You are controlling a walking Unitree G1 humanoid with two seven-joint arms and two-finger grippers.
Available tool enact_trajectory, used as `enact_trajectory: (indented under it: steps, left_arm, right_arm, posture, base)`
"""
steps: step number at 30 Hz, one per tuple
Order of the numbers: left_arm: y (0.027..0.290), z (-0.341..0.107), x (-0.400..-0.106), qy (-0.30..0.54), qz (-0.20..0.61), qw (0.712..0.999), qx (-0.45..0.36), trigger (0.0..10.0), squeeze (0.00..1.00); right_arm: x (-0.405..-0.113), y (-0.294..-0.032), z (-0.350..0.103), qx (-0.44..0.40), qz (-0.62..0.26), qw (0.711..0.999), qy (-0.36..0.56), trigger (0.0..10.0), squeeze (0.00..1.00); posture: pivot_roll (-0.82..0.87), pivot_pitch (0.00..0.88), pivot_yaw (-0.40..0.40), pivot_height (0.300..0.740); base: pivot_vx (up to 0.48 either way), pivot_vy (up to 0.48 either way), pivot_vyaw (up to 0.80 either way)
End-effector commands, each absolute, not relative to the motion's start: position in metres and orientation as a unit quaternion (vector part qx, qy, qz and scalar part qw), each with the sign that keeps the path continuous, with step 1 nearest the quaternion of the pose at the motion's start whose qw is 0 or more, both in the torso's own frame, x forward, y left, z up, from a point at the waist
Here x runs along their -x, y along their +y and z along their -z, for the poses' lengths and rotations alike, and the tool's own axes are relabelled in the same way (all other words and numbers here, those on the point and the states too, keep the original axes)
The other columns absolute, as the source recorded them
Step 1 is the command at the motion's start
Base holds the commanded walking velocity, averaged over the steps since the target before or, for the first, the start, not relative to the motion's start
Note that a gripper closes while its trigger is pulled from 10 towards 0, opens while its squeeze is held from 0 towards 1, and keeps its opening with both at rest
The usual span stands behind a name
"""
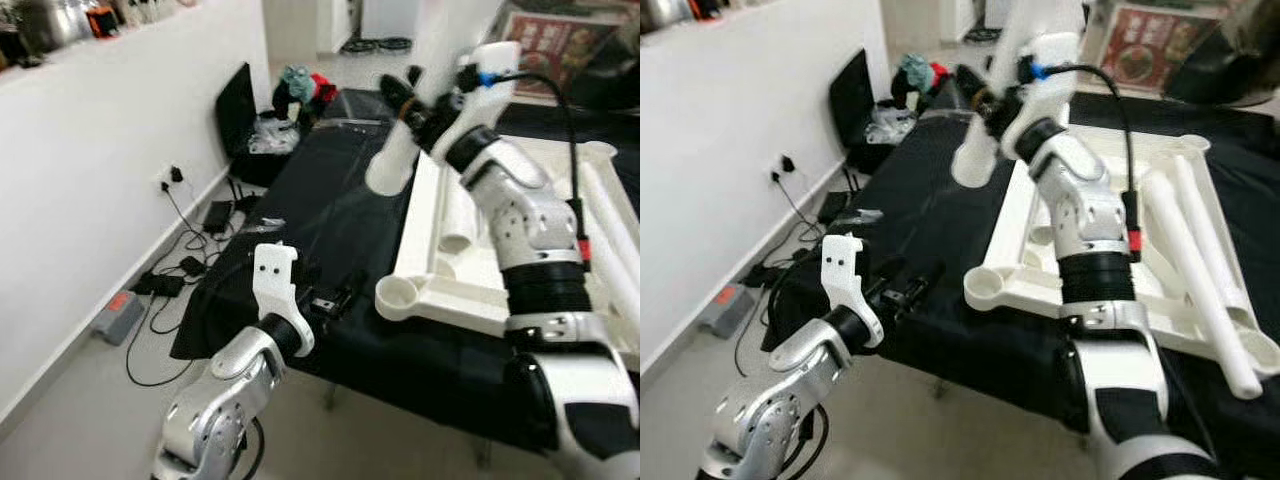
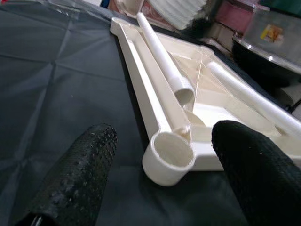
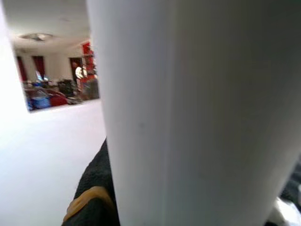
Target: Building children table
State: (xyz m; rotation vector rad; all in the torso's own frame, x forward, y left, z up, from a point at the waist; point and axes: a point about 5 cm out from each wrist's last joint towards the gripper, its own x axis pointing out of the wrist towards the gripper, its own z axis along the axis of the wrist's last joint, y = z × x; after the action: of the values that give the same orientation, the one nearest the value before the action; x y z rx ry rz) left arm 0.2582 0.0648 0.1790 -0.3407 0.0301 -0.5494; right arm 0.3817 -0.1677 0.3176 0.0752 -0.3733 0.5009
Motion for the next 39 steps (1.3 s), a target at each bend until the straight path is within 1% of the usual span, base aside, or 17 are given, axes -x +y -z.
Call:
enact_trajectory:
  steps: [1, 4, 7, 9, 12, 14, 17, 18, 19, 20, 21, 23, 24, 27, 28, 31, 39]
  left_arm:
    - [0.069, -0.174, -0.255, 0.020, 0.267, 0.951, 0.153, 10.0, 0.00]
    - [0.069, -0.172, -0.250, 0.018, 0.281, 0.952, 0.123, 10.0, 0.00]
    - [0.074, -0.158, -0.234, 0.029, 0.325, 0.944, 0.051, 10.0, 0.00]
    - [0.074, -0.158, -0.234, 0.029, 0.325, 0.944, 0.051, 10.0, 0.00]
    - [0.077, -0.152, -0.223, 0.047, 0.338, 0.938, 0.054, 10.0, 0.00]
    - [0.077, -0.152, -0.223, 0.047, 0.338, 0.938, 0.054, 10.0, 0.00]
    - [0.076, -0.157, -0.214, 0.049, 0.346, 0.935, 0.054, 10.0, 0.00]
    - [0.076, -0.157, -0.214, 0.049, 0.346, 0.935, 0.054, 10.0, 0.00]
    - [0.075, -0.160, -0.212, 0.049, 0.348, 0.934, 0.058, 10.0, 0.00]
    - [0.075, -0.160, -0.212, 0.049, 0.348, 0.934, 0.058, 10.0, 0.00]
    - [0.075, -0.162, -0.207, 0.049, 0.351, 0.933, 0.059, 10.0, 0.00]
    - [0.075, -0.162, -0.207, 0.049, 0.351, 0.933, 0.059, 10.0, 0.00]
    - [0.074, -0.162, -0.202, 0.052, 0.356, 0.931, 0.057, 10.0, 0.00]
    - [0.073, -0.161, -0.197, 0.057, 0.359, 0.930, 0.056, 10.0, 0.00]
    - [0.074, -0.159, -0.187, 0.063, 0.365, 0.927, 0.055, 10.0, 0.00]
    - [0.074, -0.158, -0.184, 0.067, 0.367, 0.926, 0.056, 10.0, 0.00]
    - [0.075, -0.159, -0.181, 0.076, 0.364, 0.927, 0.057, 10.0, 0.00]
  right_arm:
    - [-0.380, -0.165, -0.317, -0.038, -0.282, 0.940, -0.190, 10.0, 0.00]
    - [-0.375, -0.165, -0.310, -0.033, -0.323, 0.929, -0.175, 10.0, 0.00]
    - [-0.363, -0.174, -0.293, -0.024, -0.396, 0.907, -0.142, 10.0, 0.00]
    - [-0.363, -0.174, -0.293, -0.024, -0.396, 0.907, -0.142, 10.0, 0.00]
    - [-0.355, -0.171, -0.286, -0.002, -0.445, 0.886, -0.127, 10.0, 0.00]
    - [-0.355, -0.171, -0.286, -0.002, -0.445, 0.886, -0.127, 10.0, 0.00]
    - [-0.355, -0.159, -0.282, 0.025, -0.522, 0.847, -0.098, 10.0, 0.00]
    - [-0.355, -0.159, -0.282, 0.025, -0.522, 0.847, -0.098, 10.0, 0.00]
    - [-0.355, -0.158, -0.284, 0.032, -0.547, 0.831, -0.094, 10.0, 0.00]
    - [-0.355, -0.158, -0.284, 0.032, -0.547, 0.831, -0.094, 10.0, 0.00]
    - [-0.353, -0.160, -0.289, 0.037, -0.569, 0.816, -0.095, 10.0, 0.00]
    - [-0.353, -0.160, -0.289, 0.037, -0.569, 0.816, -0.095, 10.0, 0.00]
    - [-0.353, -0.163, -0.296, 0.041, -0.585, 0.804, -0.098, 10.0, 0.00]
    - [-0.354, -0.166, -0.305, 0.044, -0.597, 0.794, -0.106, 10.0, 0.00]
    - [-0.351, -0.171, -0.321, 0.044, -0.623, 0.771, -0.125, 10.0, 0.00]
    - [-0.349, -0.174, -0.330, 0.044, -0.635, 0.759, -0.138, 10.0, 0.00]
    - [-0.346, -0.188, -0.344, 0.065, -0.646, 0.746, -0.147, 10.0, 0.00]
  posture:
    - [0.12, 0.125, -0.038, 0.740]
    - [0.12, 0.138, -0.036, 0.740]
    - [0.12, 0.181, -0.029, 0.740]
    - [0.12, 0.181, -0.029, 0.740]
    - [0.14, 0.216, -0.019, 0.740]
    - [0.14, 0.216, -0.019, 0.740]
    - [0.15, 0.262, -0.012, 0.740]
    - [0.15, 0.262, -0.012, 0.740]
    - [0.17, 0.279, -0.013, 0.740]
    - [0.17, 0.279, -0.013, 0.740]
    - [0.18, 0.294, -0.010, 0.740]
    - [0.18, 0.294, -0.010, 0.740]
    - [0.18, 0.310, -0.011, 0.740]
    - [0.18, 0.327, -0.007, 0.740]
    - [0.18, 0.347, 0.000, 0.740]
    - [0.18, 0.348, 0.000, 0.740]
    - [0.19, 0.345, -0.002, 0.740]
  base:
    - [0.000, 0.000, 0.00]
    - [0.000, 0.000, 0.00]
    - [0.000, 0.000, 0.00]
    - [0.000, 0.000, 0.00]
    - [0.000, 0.000, 0.00]
    - [0.000, 0.000, 0.00]
    - [0.000, 0.000, 0.00]
    - [0.000, 0.000, 0.00]
    - [0.000, 0.000, 0.00]
    - [0.000, 0.000, 0.00]
    - [0.000, 0.000, 0.00]
    - [0.000, 0.000, 0.00]
    - [0.000, 0.000, 0.00]
    - [0.000, 0.000, 0.00]
    - [0.000, 0.000, 0.00]
    - [0.000, 0.000, 0.00]
    - [0.000, 0.000, 0.00]
